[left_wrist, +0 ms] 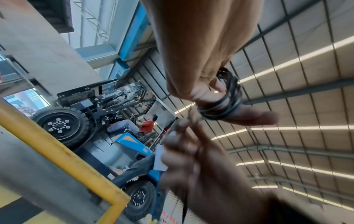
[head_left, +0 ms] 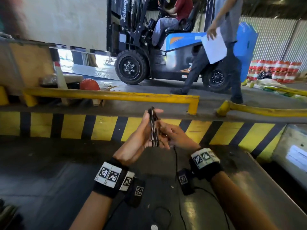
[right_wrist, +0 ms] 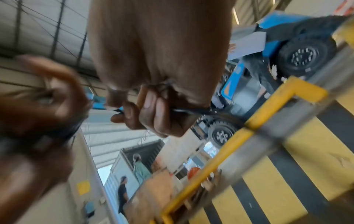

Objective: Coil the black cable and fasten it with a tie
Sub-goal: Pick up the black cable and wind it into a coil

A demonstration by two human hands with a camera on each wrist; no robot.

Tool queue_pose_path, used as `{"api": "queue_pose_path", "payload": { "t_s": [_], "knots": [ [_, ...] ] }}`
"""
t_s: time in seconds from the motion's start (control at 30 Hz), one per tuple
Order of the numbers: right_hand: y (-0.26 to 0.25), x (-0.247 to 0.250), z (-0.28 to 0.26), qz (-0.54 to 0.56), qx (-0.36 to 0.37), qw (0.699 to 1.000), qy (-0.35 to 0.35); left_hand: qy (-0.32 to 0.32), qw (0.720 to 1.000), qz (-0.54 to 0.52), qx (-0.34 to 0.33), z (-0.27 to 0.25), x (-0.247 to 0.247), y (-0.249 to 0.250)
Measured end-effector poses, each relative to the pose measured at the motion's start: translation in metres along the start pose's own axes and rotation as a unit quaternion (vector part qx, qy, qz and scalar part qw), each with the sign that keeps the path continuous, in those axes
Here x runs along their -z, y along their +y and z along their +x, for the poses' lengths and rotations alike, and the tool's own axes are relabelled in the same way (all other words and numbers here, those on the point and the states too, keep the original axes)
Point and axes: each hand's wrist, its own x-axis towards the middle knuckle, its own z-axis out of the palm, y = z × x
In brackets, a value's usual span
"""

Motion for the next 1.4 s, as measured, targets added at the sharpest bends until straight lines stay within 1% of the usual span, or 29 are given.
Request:
{"api": "queue_pose_path", "payload": {
  "t_s": [0.07, 0.17, 0.27, 0.33, 0.4, 0.47, 0.53, 0.6, 0.67, 0.7, 0.73, 0.77, 0.83, 0.9, 0.97, 1.03, 1.1, 1.17, 1.23, 1.3, 1.4],
  "knots": [
    [0.023, -0.026, -0.012, 0.036, -0.026, 0.999, -0.020, 0.041, 0.998, 0.027, -0.039, 0.012, 0.008, 0.006],
    [0.034, -0.046, -0.033, 0.020, -0.046, 0.998, -0.045, 0.117, 0.988, 0.080, -0.056, 0.030, 0.028, 0.010],
    [0.014, -0.047, -0.053, 0.007, -0.061, 0.992, -0.107, 0.179, 0.971, 0.143, -0.065, 0.039, 0.051, 0.004],
    [-0.007, -0.039, -0.060, -0.045, -0.040, 0.989, -0.132, 0.196, 0.958, 0.203, -0.052, 0.042, 0.065, -0.003],
    [-0.035, -0.024, -0.063, -0.117, -0.015, 0.985, -0.126, 0.176, 0.947, 0.267, -0.027, 0.042, 0.071, -0.011],
    [-0.063, -0.006, -0.060, -0.185, 0.012, 0.977, -0.105, 0.140, 0.935, 0.326, 0.005, 0.038, 0.067, -0.020],
    [-0.088, 0.009, -0.053, -0.275, 0.054, 0.957, -0.072, 0.091, 0.933, 0.346, 0.039, 0.030, 0.053, -0.029],
    [-0.104, 0.024, -0.038, -0.349, 0.092, 0.932, -0.033, 0.045, 0.946, 0.316, 0.061, 0.023, 0.035, -0.036],
    [-0.109, 0.039, -0.018, -0.390, 0.114, 0.914, 0.009, 0.005, 0.971, 0.227, 0.074, 0.017, 0.019, -0.042],
    [-0.107, 0.045, -0.008, -0.400, 0.116, 0.909, 0.020, -0.013, 0.981, 0.179, 0.076, 0.014, 0.012, -0.041],
    [-0.102, 0.050, 0.002, -0.399, 0.113, 0.910, 0.019, -0.026, 0.987, 0.141, 0.071, 0.013, 0.006, -0.042],
    [-0.093, 0.052, 0.009, -0.383, 0.105, 0.918, 0.012, -0.037, 0.991, 0.109, 0.061, 0.012, 0.002, -0.040],
    [-0.068, 0.052, 0.018, -0.304, 0.064, 0.950, 0.005, -0.050, 0.996, 0.068, 0.034, 0.012, -0.002, -0.035],
    [-0.036, 0.046, 0.016, -0.210, 0.016, 0.977, 0.020, -0.050, 0.998, 0.041, 0.004, 0.011, -0.002, -0.026],
    [-0.001, 0.030, 0.008, -0.150, 0.000, 0.988, 0.021, -0.032, 0.999, 0.025, -0.033, 0.011, -0.002, -0.014],
    [0.029, 0.007, -0.005, -0.098, -0.005, 0.995, -0.014, -0.006, 0.997, 0.037, -0.066, 0.014, 0.001, -0.001],
    [0.044, -0.020, -0.024, -0.063, -0.026, 0.997, -0.035, 0.034, 0.994, 0.069, -0.083, 0.023, 0.010, 0.008],
    [0.047, -0.038, -0.043, -0.055, -0.037, 0.995, -0.073, 0.085, 0.986, 0.115, -0.080, 0.035, 0.027, 0.014],
    [0.034, -0.044, -0.059, -0.077, -0.037, 0.991, -0.101, 0.123, 0.974, 0.179, -0.060, 0.043, 0.046, 0.010],
    [0.009, -0.036, -0.066, -0.116, -0.012, 0.989, -0.095, 0.142, 0.959, 0.244, -0.021, 0.048, 0.061, -0.002],
    [-0.042, -0.012, -0.061, -0.221, 0.071, 0.971, -0.060, 0.133, 0.940, 0.312, 0.048, 0.042, 0.070, -0.018]
  ]
}}
